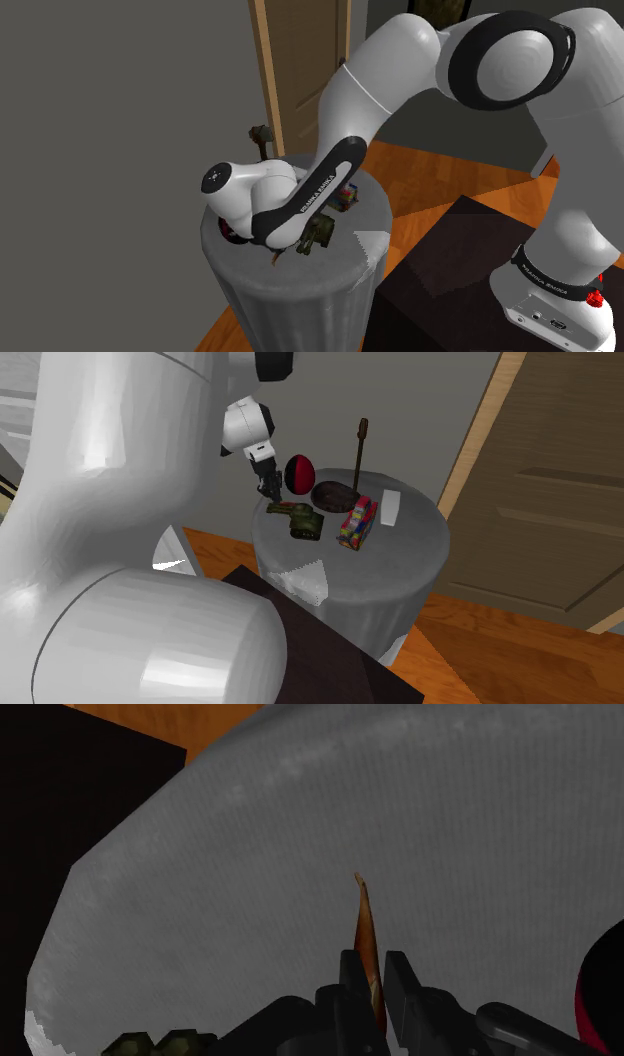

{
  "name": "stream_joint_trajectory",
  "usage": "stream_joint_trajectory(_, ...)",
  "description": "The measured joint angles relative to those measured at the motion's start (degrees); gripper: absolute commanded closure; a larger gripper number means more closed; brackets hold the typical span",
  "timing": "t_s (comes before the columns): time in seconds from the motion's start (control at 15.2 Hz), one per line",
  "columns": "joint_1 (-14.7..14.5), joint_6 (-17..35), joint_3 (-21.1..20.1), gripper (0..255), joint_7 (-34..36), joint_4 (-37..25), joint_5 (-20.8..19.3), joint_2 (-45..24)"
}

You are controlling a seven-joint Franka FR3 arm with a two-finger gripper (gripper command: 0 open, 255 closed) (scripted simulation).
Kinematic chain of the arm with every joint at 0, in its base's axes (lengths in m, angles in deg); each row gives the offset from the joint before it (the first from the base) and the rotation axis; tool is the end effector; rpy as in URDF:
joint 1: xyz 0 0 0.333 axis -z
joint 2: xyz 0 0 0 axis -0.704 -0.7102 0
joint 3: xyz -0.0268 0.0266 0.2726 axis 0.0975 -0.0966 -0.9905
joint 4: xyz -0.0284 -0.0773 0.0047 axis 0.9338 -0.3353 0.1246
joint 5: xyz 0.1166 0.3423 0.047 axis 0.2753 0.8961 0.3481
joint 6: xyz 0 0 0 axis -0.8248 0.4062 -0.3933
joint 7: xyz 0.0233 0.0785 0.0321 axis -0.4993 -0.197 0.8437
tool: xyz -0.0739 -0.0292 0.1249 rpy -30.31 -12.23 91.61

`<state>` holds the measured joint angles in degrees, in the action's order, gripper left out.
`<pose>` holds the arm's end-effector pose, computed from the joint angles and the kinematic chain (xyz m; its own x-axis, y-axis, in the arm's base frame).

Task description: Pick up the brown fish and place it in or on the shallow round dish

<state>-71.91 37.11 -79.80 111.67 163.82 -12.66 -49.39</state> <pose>0.4711 0.3730 0.1182 0.3007 -0.9127 0.2768 -0.9525 -0.3018 0.0397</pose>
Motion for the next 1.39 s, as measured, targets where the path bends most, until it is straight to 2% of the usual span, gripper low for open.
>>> stream_joint_trajectory(1.39, 1.67, -9.55, -2.81, 255, -4.29, 0.45, 4.42, 10.72)
